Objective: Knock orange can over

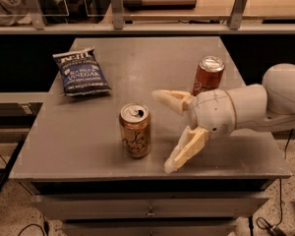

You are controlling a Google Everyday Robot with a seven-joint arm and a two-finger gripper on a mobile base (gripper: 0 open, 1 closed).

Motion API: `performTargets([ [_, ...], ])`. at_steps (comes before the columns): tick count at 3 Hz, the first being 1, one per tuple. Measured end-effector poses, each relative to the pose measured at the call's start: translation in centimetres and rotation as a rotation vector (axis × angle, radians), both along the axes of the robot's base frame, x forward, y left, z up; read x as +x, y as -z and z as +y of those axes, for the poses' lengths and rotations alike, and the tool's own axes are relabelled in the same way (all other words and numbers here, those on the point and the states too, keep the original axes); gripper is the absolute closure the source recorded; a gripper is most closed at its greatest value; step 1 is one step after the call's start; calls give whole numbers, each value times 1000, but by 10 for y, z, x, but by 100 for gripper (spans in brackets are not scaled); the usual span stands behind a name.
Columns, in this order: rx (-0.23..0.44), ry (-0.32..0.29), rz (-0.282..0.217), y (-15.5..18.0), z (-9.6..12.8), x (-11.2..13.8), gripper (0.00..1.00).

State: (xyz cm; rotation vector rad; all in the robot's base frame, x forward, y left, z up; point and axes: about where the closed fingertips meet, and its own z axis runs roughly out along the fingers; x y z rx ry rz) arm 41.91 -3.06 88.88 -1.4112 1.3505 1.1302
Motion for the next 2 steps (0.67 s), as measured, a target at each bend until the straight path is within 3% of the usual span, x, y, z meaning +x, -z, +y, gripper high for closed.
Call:
performTargets([
  [2,181,42,0,6,31,-3,0],
])
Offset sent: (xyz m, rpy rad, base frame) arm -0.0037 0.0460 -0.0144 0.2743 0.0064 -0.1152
